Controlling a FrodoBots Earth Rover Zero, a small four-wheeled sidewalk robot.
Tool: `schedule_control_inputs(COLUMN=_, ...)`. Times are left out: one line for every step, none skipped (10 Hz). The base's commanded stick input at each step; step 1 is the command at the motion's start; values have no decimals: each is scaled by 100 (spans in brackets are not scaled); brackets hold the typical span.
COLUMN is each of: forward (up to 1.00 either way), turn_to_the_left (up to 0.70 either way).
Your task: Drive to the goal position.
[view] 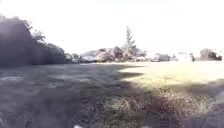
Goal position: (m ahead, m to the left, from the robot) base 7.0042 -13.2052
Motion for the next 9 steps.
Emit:
schedule_control_inputs(forward=100, turn_to_the_left=-40)
schedule_control_inputs(forward=100, turn_to_the_left=-40)
schedule_control_inputs(forward=100, turn_to_the_left=-40)
schedule_control_inputs(forward=100, turn_to_the_left=-40)
schedule_control_inputs(forward=100, turn_to_the_left=-40)
schedule_control_inputs(forward=100, turn_to_the_left=-40)
schedule_control_inputs(forward=100, turn_to_the_left=-40)
schedule_control_inputs(forward=100, turn_to_the_left=-40)
schedule_control_inputs(forward=100, turn_to_the_left=-40)
